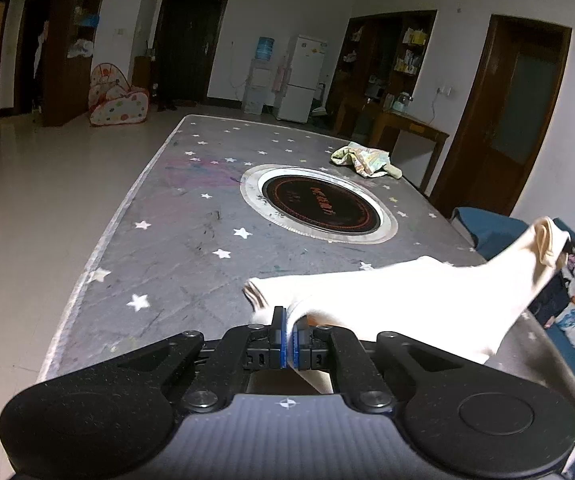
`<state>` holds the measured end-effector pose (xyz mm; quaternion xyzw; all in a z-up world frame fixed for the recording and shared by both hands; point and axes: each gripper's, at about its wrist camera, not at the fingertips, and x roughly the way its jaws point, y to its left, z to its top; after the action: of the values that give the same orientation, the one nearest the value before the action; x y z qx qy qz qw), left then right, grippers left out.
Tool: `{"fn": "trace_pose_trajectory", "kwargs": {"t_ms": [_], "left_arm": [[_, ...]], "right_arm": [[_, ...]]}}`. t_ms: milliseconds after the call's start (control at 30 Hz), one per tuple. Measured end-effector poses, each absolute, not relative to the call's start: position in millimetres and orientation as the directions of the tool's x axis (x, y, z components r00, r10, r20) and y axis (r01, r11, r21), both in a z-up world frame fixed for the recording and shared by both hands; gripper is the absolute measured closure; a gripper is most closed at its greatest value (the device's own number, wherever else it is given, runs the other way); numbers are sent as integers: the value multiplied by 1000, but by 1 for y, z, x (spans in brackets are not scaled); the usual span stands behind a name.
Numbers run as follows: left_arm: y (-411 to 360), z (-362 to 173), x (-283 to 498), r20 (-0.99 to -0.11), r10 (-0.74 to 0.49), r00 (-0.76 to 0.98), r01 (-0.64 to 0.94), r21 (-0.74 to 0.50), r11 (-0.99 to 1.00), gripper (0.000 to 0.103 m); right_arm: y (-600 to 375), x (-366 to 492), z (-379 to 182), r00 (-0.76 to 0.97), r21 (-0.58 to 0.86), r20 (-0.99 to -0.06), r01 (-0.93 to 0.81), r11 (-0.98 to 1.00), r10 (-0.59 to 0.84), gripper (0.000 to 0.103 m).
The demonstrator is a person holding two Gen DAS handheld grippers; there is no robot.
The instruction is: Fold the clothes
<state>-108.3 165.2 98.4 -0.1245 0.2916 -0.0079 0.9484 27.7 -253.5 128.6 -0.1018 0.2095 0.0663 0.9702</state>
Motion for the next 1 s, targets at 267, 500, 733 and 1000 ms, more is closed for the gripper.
{"fn": "trace_pose_trajectory", "kwargs": {"t_ms": [267,500,733,1000], "left_arm": [[183,96,-142,-595,-145,790,-19,-261,965,100],[181,81,-150,-661,-150,735,21,-199,980,93],[189,86,-157,-659,-161,734,57,-177,983,55],[200,88,-126,-645,-127,754,-5,-199,980,52]], "right_arm": [[-281,-2,121,862,-158,-502,-174,972,72,97],[-297,-13,102,793,-214,-609,-142,967,-18,97],[-292,-14,104,793,-212,-609,-168,963,4,91],[-230,23,104,754,-113,-627,-338,934,197,77]]}}
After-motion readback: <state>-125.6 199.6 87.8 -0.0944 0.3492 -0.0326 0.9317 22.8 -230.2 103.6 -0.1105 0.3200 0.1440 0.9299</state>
